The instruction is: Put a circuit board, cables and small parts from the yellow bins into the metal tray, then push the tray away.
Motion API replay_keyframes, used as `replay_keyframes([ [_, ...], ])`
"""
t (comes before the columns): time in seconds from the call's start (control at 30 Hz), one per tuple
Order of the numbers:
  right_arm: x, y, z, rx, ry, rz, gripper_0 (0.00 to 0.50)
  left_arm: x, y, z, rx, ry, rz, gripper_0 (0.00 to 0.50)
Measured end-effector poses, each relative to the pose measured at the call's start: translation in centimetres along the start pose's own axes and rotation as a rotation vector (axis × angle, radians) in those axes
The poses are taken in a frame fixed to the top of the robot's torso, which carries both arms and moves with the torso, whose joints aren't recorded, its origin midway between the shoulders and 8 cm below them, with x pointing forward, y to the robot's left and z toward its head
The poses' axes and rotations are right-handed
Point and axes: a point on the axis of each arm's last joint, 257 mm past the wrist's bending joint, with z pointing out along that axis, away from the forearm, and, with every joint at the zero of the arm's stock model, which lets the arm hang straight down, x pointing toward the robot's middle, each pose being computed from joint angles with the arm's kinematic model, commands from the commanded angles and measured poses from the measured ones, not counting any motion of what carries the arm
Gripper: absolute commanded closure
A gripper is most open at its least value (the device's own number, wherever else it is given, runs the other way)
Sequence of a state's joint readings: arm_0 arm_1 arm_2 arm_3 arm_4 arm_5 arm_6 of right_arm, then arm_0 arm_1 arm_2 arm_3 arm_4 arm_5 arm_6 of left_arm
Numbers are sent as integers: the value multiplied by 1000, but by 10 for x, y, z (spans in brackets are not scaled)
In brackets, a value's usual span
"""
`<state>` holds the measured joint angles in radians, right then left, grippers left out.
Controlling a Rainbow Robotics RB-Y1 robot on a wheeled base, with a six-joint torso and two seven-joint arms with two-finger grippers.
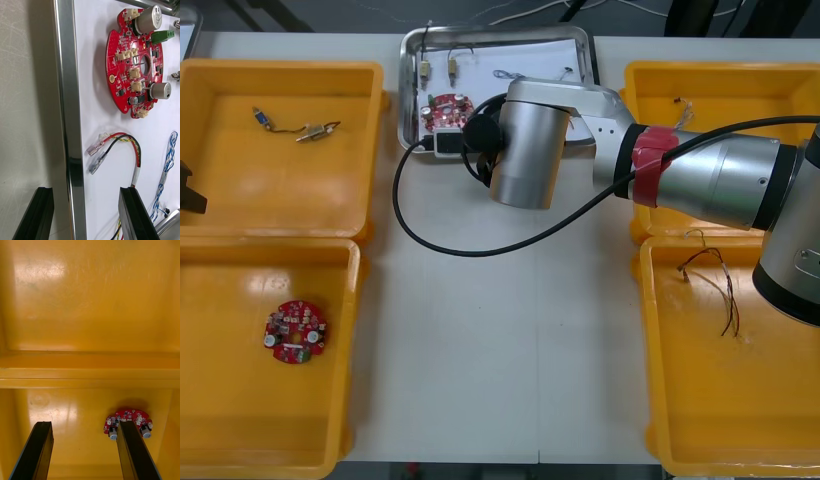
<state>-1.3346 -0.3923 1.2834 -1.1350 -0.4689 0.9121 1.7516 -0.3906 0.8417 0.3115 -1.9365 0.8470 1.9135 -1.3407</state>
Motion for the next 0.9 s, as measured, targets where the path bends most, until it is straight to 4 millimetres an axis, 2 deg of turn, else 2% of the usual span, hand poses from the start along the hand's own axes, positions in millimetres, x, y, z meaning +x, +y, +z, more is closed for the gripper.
replay_keyframes([
  [0.2, 10, 4, -3, -13, 53, -6, 0, 0, 0, 0, 0, 0, 0, 0],
  [0.43, 12, 16, -23, -45, 124, -28, 0, 0, 0, 0, 0, 0, 0, 0],
  [0.6, 9, 23, -43, -114, 157, 30, 0, 0, 0, 0, 0, 0, 0, 0],
  [0.9, 8, 14, -94, -203, 198, 140, 0, 0, 0, 0, 0, 0, 0, 0],
])
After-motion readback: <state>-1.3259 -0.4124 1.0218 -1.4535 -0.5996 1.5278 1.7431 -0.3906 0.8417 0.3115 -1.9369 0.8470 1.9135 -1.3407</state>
